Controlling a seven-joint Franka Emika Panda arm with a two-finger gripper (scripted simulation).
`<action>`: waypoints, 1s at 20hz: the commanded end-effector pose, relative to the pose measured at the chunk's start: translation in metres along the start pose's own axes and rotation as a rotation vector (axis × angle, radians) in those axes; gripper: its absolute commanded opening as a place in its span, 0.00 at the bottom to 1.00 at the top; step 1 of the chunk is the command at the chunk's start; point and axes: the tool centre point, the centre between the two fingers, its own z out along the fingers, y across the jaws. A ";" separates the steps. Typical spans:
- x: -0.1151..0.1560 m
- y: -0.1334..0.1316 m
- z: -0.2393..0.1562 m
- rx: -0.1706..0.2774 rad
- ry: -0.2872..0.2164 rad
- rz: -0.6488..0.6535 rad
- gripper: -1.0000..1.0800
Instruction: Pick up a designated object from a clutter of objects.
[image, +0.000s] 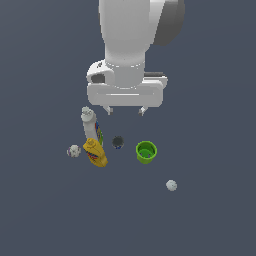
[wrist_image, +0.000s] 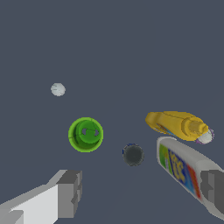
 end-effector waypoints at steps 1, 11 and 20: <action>0.000 0.000 0.000 0.000 0.000 0.000 0.96; -0.002 -0.037 -0.007 0.014 0.007 -0.034 0.96; -0.002 -0.030 0.012 0.013 0.004 -0.049 0.96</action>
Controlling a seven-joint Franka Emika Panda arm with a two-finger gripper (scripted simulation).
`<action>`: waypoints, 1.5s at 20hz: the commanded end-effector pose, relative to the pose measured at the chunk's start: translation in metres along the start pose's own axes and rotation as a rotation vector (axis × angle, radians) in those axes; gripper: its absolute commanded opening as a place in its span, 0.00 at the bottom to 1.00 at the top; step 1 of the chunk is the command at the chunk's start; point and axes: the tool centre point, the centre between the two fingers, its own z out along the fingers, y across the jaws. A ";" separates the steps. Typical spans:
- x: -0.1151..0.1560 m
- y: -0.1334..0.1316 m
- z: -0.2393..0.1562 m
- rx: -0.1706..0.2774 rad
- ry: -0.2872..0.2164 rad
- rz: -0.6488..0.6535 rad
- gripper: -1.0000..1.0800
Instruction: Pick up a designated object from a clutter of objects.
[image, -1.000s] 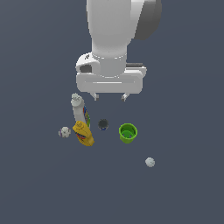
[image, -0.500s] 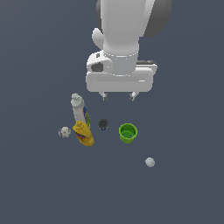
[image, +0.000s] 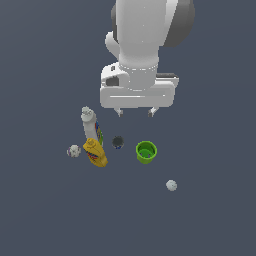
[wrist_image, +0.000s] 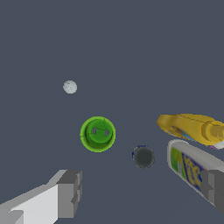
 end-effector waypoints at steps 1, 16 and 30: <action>-0.001 0.003 0.011 0.000 -0.002 -0.009 0.96; -0.031 0.046 0.142 -0.001 -0.023 -0.134 0.96; -0.086 0.076 0.234 -0.004 -0.042 -0.238 0.96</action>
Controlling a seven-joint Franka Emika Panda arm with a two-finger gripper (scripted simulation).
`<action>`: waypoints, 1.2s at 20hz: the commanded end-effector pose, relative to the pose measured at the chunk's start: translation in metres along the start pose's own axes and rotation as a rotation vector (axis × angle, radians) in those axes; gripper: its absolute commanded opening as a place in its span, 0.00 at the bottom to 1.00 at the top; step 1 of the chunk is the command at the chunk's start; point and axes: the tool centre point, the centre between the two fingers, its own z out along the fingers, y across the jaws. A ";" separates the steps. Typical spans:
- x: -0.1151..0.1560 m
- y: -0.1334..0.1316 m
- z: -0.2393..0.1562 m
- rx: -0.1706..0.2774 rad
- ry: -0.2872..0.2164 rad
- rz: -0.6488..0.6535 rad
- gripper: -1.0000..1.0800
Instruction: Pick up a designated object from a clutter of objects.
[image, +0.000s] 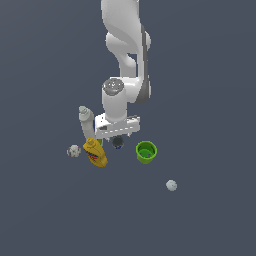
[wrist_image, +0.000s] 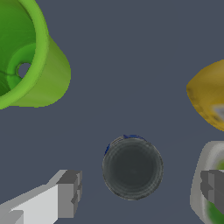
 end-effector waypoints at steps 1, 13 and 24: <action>-0.009 0.002 0.011 0.001 -0.007 -0.007 0.96; -0.012 0.002 0.020 -0.002 0.000 -0.020 0.96; -0.016 0.003 0.063 0.000 -0.008 -0.018 0.96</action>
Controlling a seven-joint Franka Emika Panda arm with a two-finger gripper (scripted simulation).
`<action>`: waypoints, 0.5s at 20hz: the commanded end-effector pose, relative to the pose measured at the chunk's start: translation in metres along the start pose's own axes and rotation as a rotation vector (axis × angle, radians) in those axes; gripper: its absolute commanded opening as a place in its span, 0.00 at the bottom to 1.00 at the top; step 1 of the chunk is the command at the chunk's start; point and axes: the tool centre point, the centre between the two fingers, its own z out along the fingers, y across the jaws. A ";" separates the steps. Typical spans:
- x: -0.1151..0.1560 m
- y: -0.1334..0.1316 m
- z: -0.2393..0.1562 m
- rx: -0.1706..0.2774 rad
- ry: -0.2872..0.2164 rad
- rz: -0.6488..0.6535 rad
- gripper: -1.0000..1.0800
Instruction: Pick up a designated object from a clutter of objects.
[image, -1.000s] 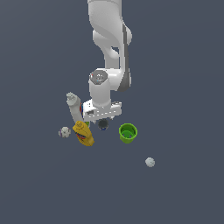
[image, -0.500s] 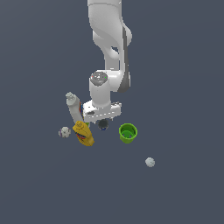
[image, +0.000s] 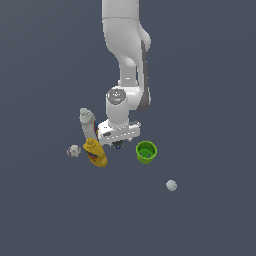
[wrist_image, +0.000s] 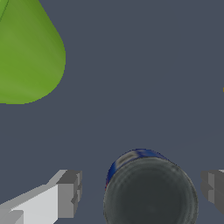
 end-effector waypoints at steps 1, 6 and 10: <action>-0.021 0.008 0.021 0.010 -0.041 0.030 0.96; -0.021 0.008 0.025 0.010 -0.041 0.030 0.00; -0.021 0.008 0.025 0.010 -0.041 0.030 0.00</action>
